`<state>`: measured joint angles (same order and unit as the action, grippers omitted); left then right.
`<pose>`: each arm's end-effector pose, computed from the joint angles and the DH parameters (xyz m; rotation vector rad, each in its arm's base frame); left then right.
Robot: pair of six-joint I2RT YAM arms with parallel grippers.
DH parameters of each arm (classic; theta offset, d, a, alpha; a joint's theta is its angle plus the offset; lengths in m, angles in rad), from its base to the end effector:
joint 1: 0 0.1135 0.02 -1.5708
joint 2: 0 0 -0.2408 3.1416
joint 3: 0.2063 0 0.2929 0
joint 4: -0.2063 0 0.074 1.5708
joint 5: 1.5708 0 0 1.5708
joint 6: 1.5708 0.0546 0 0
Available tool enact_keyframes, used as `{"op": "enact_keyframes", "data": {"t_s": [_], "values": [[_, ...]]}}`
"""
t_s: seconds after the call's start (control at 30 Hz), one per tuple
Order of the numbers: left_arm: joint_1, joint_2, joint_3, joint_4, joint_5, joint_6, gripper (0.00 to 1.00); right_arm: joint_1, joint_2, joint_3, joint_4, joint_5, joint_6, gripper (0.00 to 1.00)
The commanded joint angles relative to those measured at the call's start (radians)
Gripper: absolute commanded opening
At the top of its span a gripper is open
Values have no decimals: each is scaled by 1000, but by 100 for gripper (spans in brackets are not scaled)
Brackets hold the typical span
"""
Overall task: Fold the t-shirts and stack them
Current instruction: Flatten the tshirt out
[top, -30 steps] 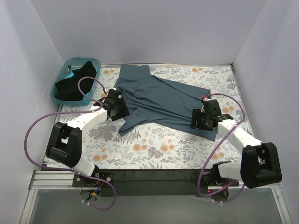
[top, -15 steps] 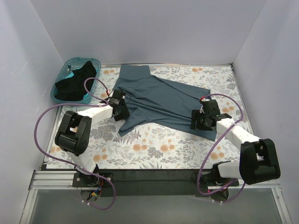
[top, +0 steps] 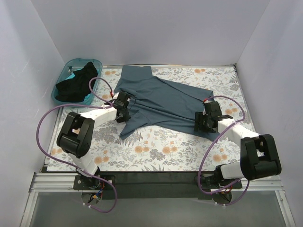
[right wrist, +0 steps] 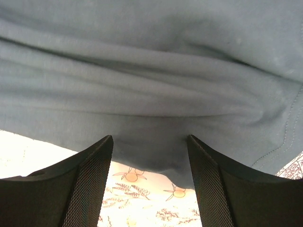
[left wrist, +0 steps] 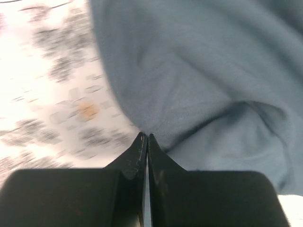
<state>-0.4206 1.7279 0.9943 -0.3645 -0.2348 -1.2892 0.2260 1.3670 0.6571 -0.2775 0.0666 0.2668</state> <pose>0.3417 -0.1389 0.0908 -1.1809 2.3674 -0.2759 0.2918 0.0634 0.1007 0.0778 2.5571 0.1047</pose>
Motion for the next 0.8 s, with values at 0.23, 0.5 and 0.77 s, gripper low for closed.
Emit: {"op": "enact_keyframes", "data": {"t_s": [0.23, 0.5, 0.77], "values": [[17, -250, 118, -292, -343, 214, 0, -43, 37, -42, -51, 116, 14, 61], [31, -197, 219, -271, -408, 297, 0, -62, 57, -8, -65, 179, 25, 63], [29, -154, 382, -255, -371, 353, 0, -66, 93, 45, -72, 180, 11, 64]]}}
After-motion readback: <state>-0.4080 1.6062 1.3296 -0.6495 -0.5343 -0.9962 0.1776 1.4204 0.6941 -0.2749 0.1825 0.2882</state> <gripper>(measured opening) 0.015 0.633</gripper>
